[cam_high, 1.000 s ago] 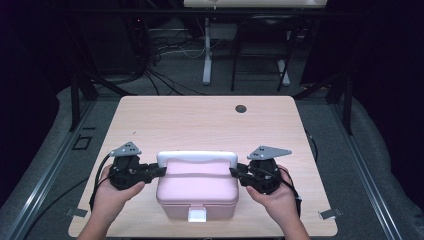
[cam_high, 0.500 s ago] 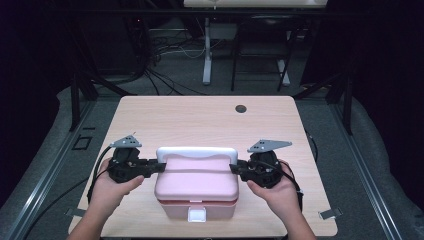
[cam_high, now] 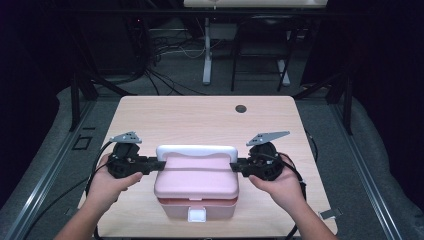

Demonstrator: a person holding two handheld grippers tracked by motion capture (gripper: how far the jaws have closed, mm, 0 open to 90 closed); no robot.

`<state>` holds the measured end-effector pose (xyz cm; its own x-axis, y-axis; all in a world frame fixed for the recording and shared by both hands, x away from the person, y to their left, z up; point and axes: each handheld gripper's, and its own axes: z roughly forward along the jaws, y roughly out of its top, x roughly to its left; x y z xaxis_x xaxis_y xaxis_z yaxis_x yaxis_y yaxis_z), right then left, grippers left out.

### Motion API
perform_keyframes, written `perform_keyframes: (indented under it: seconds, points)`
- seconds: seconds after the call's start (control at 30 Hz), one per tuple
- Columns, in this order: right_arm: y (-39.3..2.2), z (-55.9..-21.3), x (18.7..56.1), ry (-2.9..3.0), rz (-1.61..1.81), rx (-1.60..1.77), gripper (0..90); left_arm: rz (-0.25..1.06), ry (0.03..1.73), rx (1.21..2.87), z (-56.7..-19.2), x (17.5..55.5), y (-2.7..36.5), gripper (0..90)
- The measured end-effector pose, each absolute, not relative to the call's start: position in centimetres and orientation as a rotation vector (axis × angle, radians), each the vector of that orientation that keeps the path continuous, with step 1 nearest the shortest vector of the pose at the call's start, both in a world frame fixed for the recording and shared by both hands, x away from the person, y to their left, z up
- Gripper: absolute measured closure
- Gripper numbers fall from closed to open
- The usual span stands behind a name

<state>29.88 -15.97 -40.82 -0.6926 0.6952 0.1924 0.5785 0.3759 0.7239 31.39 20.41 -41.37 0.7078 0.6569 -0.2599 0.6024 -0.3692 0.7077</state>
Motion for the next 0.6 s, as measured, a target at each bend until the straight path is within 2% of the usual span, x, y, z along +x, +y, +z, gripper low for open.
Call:
perform_keyframes:
  seconds: [0.6]
  points:
    - [-15.95,-40.14,30.41,2.503,1.205,1.16,74.7,0.059,0.961,2.073,-40.87,32.07,20.49,72.5]
